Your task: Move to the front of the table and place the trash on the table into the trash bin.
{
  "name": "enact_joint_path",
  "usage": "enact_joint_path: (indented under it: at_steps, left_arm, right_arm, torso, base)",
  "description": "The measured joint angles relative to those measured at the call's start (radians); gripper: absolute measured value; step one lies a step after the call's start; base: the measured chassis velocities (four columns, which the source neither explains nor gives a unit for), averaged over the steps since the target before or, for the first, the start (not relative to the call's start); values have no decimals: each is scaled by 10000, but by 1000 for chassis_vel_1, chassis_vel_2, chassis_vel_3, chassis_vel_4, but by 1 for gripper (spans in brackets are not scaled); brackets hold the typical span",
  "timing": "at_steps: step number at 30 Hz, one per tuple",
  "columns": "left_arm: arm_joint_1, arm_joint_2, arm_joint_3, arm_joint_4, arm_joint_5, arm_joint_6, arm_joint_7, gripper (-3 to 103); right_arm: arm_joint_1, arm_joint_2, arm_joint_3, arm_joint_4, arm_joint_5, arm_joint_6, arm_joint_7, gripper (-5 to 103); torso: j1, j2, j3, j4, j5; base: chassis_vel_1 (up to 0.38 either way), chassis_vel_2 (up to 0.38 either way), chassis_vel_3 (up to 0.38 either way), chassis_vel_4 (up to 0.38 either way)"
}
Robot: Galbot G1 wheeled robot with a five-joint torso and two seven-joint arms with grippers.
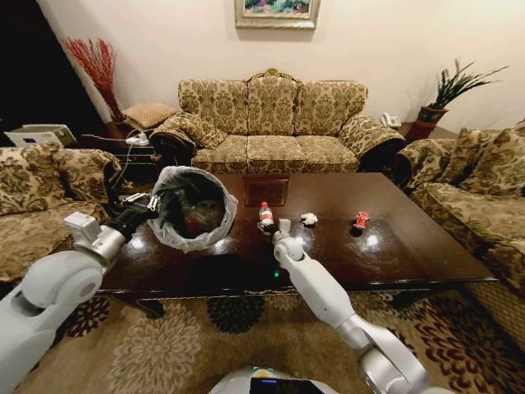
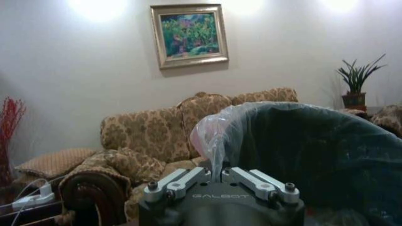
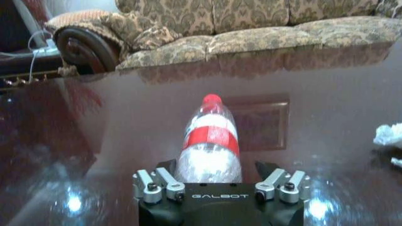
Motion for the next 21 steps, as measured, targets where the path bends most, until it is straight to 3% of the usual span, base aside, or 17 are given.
enact_joint_path:
  at_steps: [3,5,15,17,21]
  left_arm:
    - [-2,-19,0,1,2,-14,1,3]
    - [5,-46,0,20,26,-58,0,3]
    - [-2,-72,-18,93,51,-165,-24,3]
    - [-9,-72,-16,106,51,-168,-34,3]
    - [-89,-50,11,288,95,-257,-81,3]
  right_arm:
    - [2,-89,-112,1,116,-43,30,71]
    - [-13,-184,-256,35,241,-58,77,71]
    - [-70,-620,-383,413,711,-121,254,41]
    - [-90,-678,-364,516,784,-135,302,41]
    - [-370,-1190,-163,1637,1258,-269,568,33]
  torso:
    - [0,0,0,0,0]
    - [0,0,0,0,0]
    - [0,0,0,0,1]
    - [0,0,0,0,1]
    - [0,0,0,0,1]
  base:
    - [0,0,0,0]
    - [0,0,0,0]
    - [0,0,0,0]
    - [0,0,0,0]
    - [0,0,0,0]
